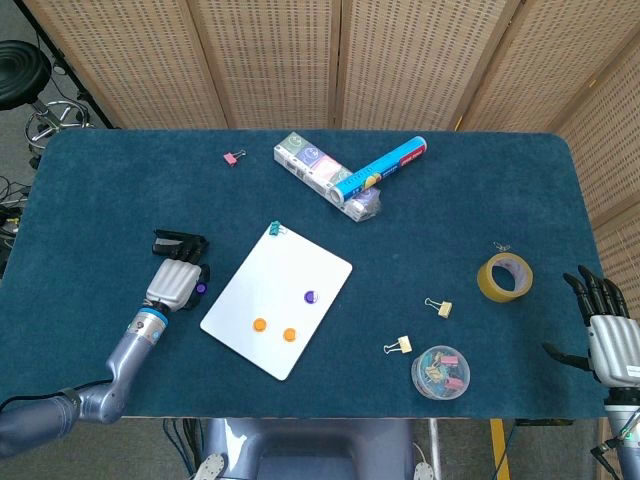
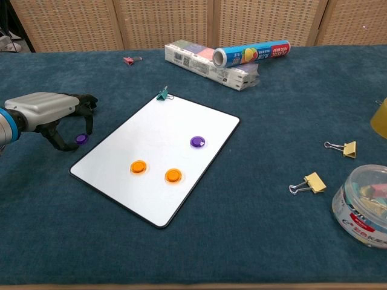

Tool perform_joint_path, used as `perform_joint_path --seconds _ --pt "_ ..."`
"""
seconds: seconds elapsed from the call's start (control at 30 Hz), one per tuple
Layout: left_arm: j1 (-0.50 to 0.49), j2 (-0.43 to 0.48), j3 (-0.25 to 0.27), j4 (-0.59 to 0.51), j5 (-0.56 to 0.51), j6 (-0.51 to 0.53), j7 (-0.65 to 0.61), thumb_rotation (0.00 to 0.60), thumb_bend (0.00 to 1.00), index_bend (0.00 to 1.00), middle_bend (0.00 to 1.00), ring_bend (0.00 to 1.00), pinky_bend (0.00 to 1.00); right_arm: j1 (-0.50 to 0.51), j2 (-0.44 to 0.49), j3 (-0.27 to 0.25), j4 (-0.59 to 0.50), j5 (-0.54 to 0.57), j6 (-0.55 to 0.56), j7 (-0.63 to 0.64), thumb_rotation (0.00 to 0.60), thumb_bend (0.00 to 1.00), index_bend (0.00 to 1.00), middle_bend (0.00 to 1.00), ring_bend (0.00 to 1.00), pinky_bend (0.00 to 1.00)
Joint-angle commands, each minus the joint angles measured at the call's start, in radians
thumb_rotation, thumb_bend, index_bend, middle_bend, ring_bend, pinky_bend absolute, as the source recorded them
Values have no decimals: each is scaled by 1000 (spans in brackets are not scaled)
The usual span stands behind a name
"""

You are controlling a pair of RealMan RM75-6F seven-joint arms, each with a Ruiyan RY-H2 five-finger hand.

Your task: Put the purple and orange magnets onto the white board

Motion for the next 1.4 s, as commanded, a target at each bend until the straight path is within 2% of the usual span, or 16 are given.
perform_joint_path --seconds 0.03,0.23,0.53,1.07,1.4 --pt "-1 -4 0 4 1 -1 -1 600 289 447 0 0 0 0 0 1 0 0 -2 1 600 34 85 0 0 0" --pt "-2 -13 2 12 3 -3 -5 600 292 449 0 0 0 -2 2 3 -2 -2 -4 6 600 34 86 0 0 0" --pt "1 -13 1 10 8 8 -8 600 300 507 0 0 0 -4 4 5 -3 -5 -5 13 600 34 86 0 0 0" --pt "0 17 -14 -38 -2 22 1 600 310 508 0 0 0 -6 6 8 -4 -5 -12 13 600 34 86 0 0 0" --pt "-47 29 -59 -99 -19 9 21 600 310 508 0 0 0 -7 7 8 -7 -6 -15 13 600 34 96 0 0 0"
